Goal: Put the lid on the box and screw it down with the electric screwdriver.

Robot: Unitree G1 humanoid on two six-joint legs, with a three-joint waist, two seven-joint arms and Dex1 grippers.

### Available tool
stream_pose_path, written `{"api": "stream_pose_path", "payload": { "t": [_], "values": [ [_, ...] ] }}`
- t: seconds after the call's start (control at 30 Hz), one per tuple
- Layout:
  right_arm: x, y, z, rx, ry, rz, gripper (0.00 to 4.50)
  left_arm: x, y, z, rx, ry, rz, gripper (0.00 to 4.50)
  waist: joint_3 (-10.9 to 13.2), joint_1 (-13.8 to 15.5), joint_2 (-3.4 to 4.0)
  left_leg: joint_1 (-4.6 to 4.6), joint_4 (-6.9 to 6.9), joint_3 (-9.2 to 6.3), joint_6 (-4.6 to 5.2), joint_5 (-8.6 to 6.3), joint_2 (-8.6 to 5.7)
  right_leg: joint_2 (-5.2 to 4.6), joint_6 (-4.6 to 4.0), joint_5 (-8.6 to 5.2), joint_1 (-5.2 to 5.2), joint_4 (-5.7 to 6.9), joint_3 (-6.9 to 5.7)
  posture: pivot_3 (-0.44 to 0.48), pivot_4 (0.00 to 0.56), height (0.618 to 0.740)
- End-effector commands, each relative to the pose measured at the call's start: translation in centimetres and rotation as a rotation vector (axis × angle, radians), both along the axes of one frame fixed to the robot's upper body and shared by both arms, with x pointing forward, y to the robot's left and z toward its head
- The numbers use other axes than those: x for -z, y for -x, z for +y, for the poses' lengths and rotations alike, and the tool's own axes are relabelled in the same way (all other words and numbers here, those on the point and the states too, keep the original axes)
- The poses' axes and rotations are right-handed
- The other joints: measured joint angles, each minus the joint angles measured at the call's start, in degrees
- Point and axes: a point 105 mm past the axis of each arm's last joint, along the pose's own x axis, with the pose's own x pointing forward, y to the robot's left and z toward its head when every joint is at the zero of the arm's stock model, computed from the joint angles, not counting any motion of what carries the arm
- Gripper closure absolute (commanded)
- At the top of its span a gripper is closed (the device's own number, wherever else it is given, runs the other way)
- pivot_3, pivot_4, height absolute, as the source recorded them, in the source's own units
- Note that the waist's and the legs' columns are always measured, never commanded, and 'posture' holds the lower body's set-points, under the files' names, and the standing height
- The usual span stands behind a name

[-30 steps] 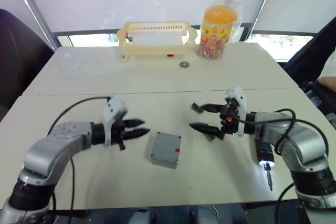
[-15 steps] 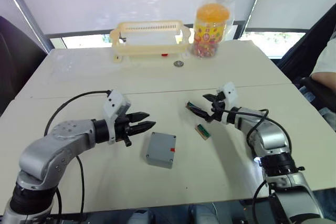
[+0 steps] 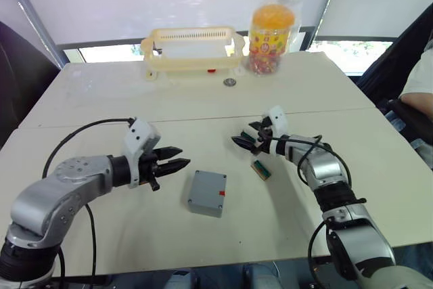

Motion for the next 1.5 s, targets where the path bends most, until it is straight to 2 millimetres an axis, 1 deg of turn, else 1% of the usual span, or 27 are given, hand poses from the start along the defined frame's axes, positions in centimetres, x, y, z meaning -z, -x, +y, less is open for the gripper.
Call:
{"api": "stream_pose_path", "payload": {
  "t": [0.03, 0.1, 0.17, 0.2, 0.33, 0.67, 0.77, 0.8, 0.83, 1.07, 1.2, 1.33, 1.5],
  "values": [
    [-1.1, -0.7, 0.3, 0.011, -0.004, -0.035, 0.01, -0.5, 0.1, 0.1, 0.004, -0.002, -0.036, 2.67, 0.00, 0.03, 0.00, 0.00, 0.00, -0.01, 0.00, 0.00, 0.00, 0.00, 0.00, 0.00, 0.00, 0.00, 0.00, 0.000, 0.150, 0.740],
    [-1.0, -1.0, 0.2, 0.024, 0.000, -0.035, 0.01, -0.5, 0.1, 0.0, 0.006, 0.001, -0.036, 2.67, 0.00, -0.01, 0.00, 0.00, 0.00, -0.01, -0.01, 0.00, 0.00, 0.00, 0.00, 0.00, 0.00, 0.00, 0.00, 0.000, 0.150, 0.740],
    [-1.0, -1.3, 0.2, 0.035, -0.004, -0.032, 0.54, -0.4, 0.1, -0.1, 0.006, 0.003, -0.036, 2.67, 0.00, -0.07, 0.00, 0.00, 0.00, 0.00, 0.00, 0.00, 0.00, 0.00, 0.00, 0.00, 0.00, 0.00, 0.00, 0.000, 0.150, 0.740],
    [-1.0, -1.4, 0.3, 0.036, -0.006, -0.032, 0.86, -0.4, 0.1, -0.1, 0.006, 0.004, -0.036, 2.67, 0.00, -0.09, 0.00, 0.00, 0.00, -0.01, -0.01, 0.00, 0.00, 0.00, 0.00, 0.00, 0.00, 0.00, 0.00, 0.000, 0.150, 0.740],
    [-0.9, -1.5, 0.5, 0.031, -0.005, -0.035, 2.84, -0.3, 0.1, -0.1, 0.006, 0.007, -0.035, 2.67, 0.00, -0.10, 0.00, 0.00, 0.00, -0.01, -0.01, 0.01, 0.00, 0.00, 0.00, 0.00, 0.00, 0.00, 0.00, 0.000, 0.150, 0.740],
    [-0.6, -1.7, 0.7, 0.039, -0.010, -0.034, 2.84, 0.2, 0.2, -0.3, 0.010, 0.004, -0.031, 2.67, 0.00, -0.06, 0.00, 0.00, -0.01, -0.02, -0.02, 0.01, 0.00, 0.02, 0.00, 0.00, -0.01, 0.01, 0.00, 0.000, 0.150, 0.740],
    [-0.6, -1.8, 0.5, 0.051, -0.001, -0.038, 3.71, 0.3, 0.2, -0.4, 0.012, 0.003, -0.032, 2.67, 0.00, -0.10, 0.00, 0.00, -0.01, -0.02, -0.02, 0.01, 0.00, 0.01, 0.00, 0.00, -0.01, 0.00, 0.00, 0.000, 0.150, 0.740],
    [-0.6, -1.9, 0.5, 0.052, 0.000, -0.038, 4.21, 0.3, 0.2, -0.4, 0.014, 0.003, -0.032, 2.67, 0.00, -0.11, 0.01, 0.00, -0.01, -0.02, -0.02, 0.01, 0.00, 0.02, 0.00, 0.00, -0.01, 0.00, 0.00, 0.000, 0.150, 0.740],
    [-0.6, -1.9, 0.6, 0.051, -0.004, -0.039, 4.43, 0.3, 0.2, -0.5, 0.015, 0.003, -0.032, 2.67, 0.00, -0.11, 0.01, 0.00, -0.01, -0.02, -0.02, 0.01, 0.00, 0.02, 0.00, 0.00, -0.01, 0.00, 0.00, 0.000, 0.150, 0.740],
    [-0.9, -1.8, 0.7, 0.048, -0.011, -0.048, 4.43, 0.4, 0.1, -0.5, 0.021, 0.001, -0.030, 2.67, 0.00, -0.12, 0.01, 0.00, -0.02, -0.02, -0.02, 0.01, 0.01, 0.03, 0.00, 0.00, -0.01, 0.01, 0.00, 0.000, 0.150, 0.740],
    [-1.7, -1.7, 0.8, 0.031, -0.014, -0.084, 4.43, 0.5, 0.1, -0.6, 0.026, -0.002, -0.029, 2.67, 0.00, -0.13, 0.01, 0.00, -0.02, -0.02, -0.02, 0.01, 0.01, 0.03, 0.00, 0.00, -0.01, 0.01, 0.00, 0.000, 0.150, 0.740],
    [-3.4, -1.5, 0.9, 0.007, -0.043, -0.133, 4.43, 0.7, 0.0, -0.8, 0.041, -0.007, -0.024, 2.67, 0.01, -0.12, 0.01, 0.00, -0.02, -0.02, -0.02, 0.01, 0.00, 0.03, 0.00, 0.00, -0.01, 0.01, 0.00, 0.000, 0.150, 0.740],
    [-4.6, -1.4, 0.6, 0.008, -0.063, -0.155, 4.43, 0.8, -0.2, -1.0, 0.055, -0.005, -0.026, 2.67, 0.01, -0.09, 0.01, 0.00, -0.02, -0.03, -0.02, 0.01, 0.00, 0.03, 0.00, 0.00, -0.01, 0.01, 0.00, 0.000, 0.150, 0.740]
  ]
}}
